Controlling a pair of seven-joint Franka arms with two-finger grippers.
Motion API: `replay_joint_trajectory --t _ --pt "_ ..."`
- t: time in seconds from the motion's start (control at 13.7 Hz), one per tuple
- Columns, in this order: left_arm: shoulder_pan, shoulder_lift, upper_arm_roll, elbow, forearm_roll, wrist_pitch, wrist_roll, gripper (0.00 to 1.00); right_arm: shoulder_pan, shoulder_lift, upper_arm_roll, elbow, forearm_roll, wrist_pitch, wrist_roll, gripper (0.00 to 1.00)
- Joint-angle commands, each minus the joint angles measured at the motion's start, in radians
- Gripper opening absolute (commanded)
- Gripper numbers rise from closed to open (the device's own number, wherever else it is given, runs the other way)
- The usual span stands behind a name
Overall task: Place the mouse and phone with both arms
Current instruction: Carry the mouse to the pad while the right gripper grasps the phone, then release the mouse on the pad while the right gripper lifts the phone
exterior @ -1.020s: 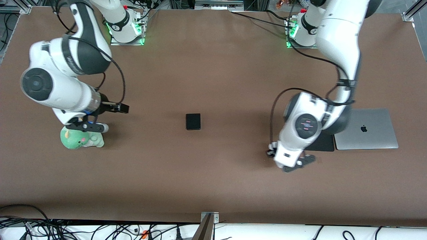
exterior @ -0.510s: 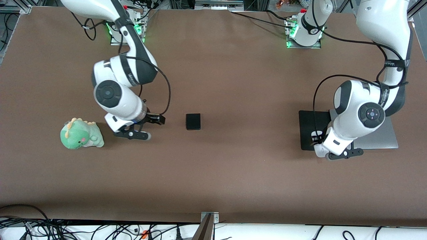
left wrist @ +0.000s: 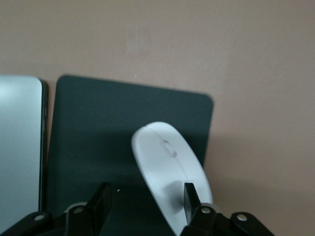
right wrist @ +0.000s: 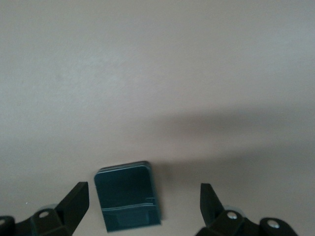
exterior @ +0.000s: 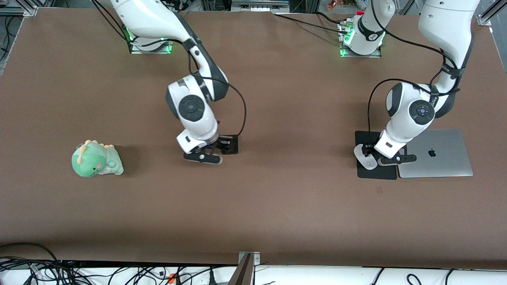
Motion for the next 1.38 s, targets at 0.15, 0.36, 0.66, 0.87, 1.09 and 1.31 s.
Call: replay_joint_trajectory --t 0.15,0.36,0.66,0.87,1.09,1.31 --pt "0.032 -0.013 -0.018 -0.006 0.027 0.016 0.021 0.69 0.064 0.012 -0.012 -0.122 -0.003 0.16 -0.039 1.0" --pt "0.034 -0.027 -0.018 0.013 0.027 0.01 0.015 0.87 0.094 0.014 -0.012 -0.153 -0.006 0.182 -0.062 1.0" --pt "0.035 -0.033 -0.018 0.035 0.022 0.008 -0.026 1.0 0.104 0.015 -0.015 -0.209 -0.008 0.27 -0.143 1.0" --pt "0.035 -0.034 -0.019 0.035 0.022 0.008 -0.026 1.0 0.107 0.015 -0.013 -0.22 -0.008 0.284 -0.146 1.0" --pt "0.035 -0.05 -0.018 0.046 0.022 0.005 -0.019 1.0 0.107 0.017 -0.015 -0.219 -0.006 0.284 -0.143 1.0" --pt "0.046 -0.097 -0.018 0.116 0.024 -0.14 -0.011 1.0 0.107 0.032 -0.013 -0.216 -0.006 0.294 -0.14 0.95"
